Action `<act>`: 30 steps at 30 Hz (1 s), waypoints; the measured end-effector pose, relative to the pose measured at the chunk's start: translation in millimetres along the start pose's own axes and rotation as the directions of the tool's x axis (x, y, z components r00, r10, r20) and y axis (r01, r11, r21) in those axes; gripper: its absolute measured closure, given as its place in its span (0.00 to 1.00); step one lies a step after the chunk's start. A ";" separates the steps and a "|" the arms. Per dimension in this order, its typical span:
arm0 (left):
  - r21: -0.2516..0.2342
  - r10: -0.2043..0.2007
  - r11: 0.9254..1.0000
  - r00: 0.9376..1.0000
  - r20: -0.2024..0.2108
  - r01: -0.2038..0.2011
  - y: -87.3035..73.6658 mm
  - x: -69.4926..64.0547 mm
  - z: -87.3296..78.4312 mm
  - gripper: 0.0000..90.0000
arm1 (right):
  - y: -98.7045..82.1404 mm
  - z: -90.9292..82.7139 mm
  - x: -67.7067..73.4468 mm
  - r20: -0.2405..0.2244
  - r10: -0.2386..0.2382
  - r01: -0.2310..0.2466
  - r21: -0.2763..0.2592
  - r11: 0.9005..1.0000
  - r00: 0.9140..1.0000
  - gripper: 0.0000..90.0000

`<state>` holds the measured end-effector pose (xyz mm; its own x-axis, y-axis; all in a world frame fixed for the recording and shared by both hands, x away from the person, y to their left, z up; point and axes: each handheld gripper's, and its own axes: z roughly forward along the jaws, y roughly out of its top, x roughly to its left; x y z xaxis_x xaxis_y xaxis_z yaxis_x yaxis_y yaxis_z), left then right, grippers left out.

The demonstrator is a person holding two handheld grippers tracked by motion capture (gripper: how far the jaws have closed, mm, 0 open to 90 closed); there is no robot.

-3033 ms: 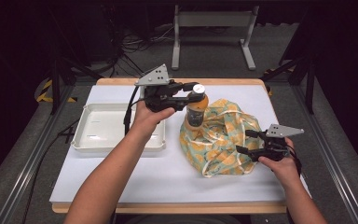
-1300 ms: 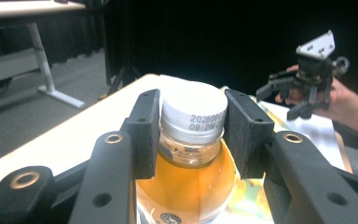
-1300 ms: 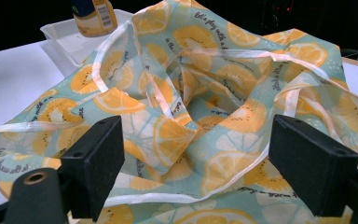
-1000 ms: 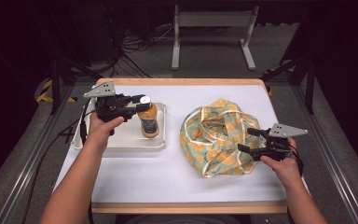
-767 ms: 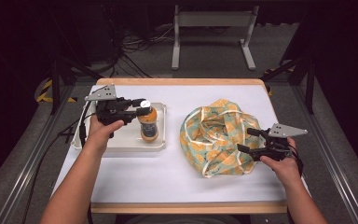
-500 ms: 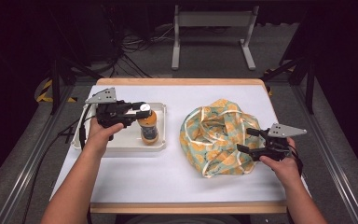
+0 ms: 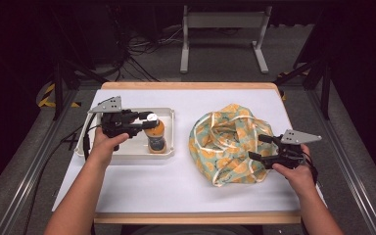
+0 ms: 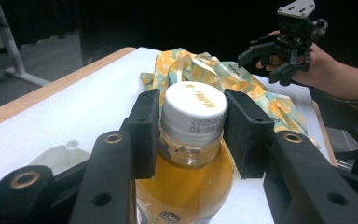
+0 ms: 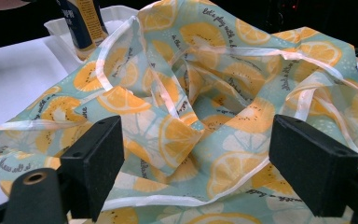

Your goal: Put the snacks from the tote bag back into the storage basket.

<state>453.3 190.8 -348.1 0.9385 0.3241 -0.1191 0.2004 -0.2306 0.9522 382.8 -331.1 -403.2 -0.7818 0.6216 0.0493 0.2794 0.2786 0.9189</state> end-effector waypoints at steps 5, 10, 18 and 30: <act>0.002 -0.006 1.000 1.000 -0.001 0.006 -3.2 -0.3 2.4 0.65 | -0.5 -0.3 -0.4 0.000 0.001 -0.001 0.001 1.000 1.000 0.21; 0.010 -0.012 1.000 1.000 -0.011 0.012 -7.3 0.5 3.4 0.65 | -0.8 0.1 -0.9 0.003 0.002 -0.002 0.009 1.000 1.000 0.21; 0.015 -0.007 1.000 1.000 -0.004 0.007 -10.5 -1.4 4.9 0.65 | -1.2 1.3 -0.8 0.001 0.005 -0.005 0.010 1.000 1.000 0.21; 0.019 0.002 1.000 1.000 0.001 -0.002 -11.9 -3.4 5.1 0.62 | -1.0 0.0 -2.0 0.001 0.017 -0.017 0.006 1.000 1.000 0.21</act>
<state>449.2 187.7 -360.4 0.9393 0.3225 -0.1174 0.2036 -0.2483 0.9470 384.1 -332.6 -404.3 -0.7766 0.6267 0.0643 0.2956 0.2724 0.9157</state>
